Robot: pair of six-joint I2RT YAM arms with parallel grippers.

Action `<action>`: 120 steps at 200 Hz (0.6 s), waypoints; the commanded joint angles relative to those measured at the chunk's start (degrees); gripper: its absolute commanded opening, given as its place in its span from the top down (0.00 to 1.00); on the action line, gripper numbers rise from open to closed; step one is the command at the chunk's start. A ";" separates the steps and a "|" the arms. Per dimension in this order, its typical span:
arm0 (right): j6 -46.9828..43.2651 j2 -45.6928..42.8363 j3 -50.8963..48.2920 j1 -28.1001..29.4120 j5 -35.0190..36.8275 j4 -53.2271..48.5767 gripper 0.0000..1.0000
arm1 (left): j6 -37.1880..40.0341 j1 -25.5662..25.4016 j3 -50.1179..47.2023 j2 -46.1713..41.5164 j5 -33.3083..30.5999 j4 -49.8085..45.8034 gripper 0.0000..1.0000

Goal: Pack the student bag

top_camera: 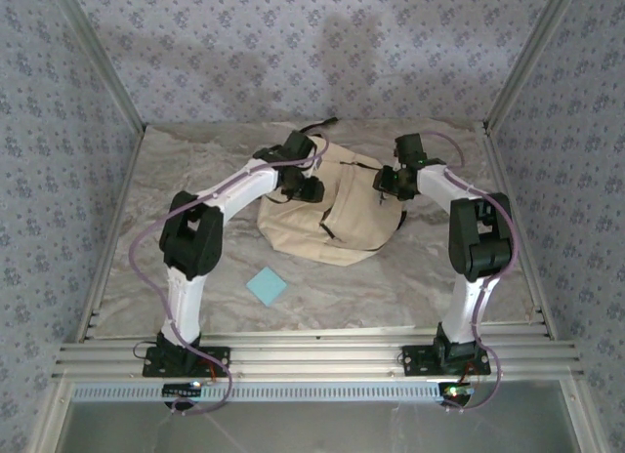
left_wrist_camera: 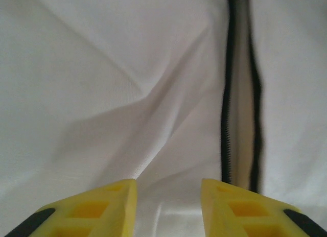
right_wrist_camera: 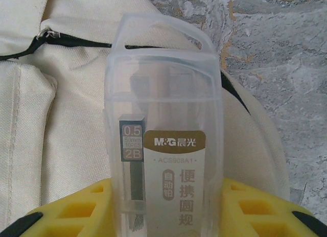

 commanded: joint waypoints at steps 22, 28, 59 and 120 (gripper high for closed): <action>-0.80 0.67 0.54 0.46 -0.97 -0.61 0.57 | 1.89 -0.32 -0.63 0.65 7.10 -2.11 0.62; -0.78 0.65 0.58 0.56 -1.05 -0.62 0.57 | 1.90 -0.45 -0.95 0.66 7.35 -2.10 0.62; -0.76 0.66 0.52 0.54 -0.97 -0.77 0.57 | 1.24 -1.27 -1.72 0.89 9.12 -0.99 0.60; -0.76 0.48 -0.05 0.59 -0.96 -0.81 0.57 | 1.21 -3.39 0.02 2.64 9.36 -1.28 0.59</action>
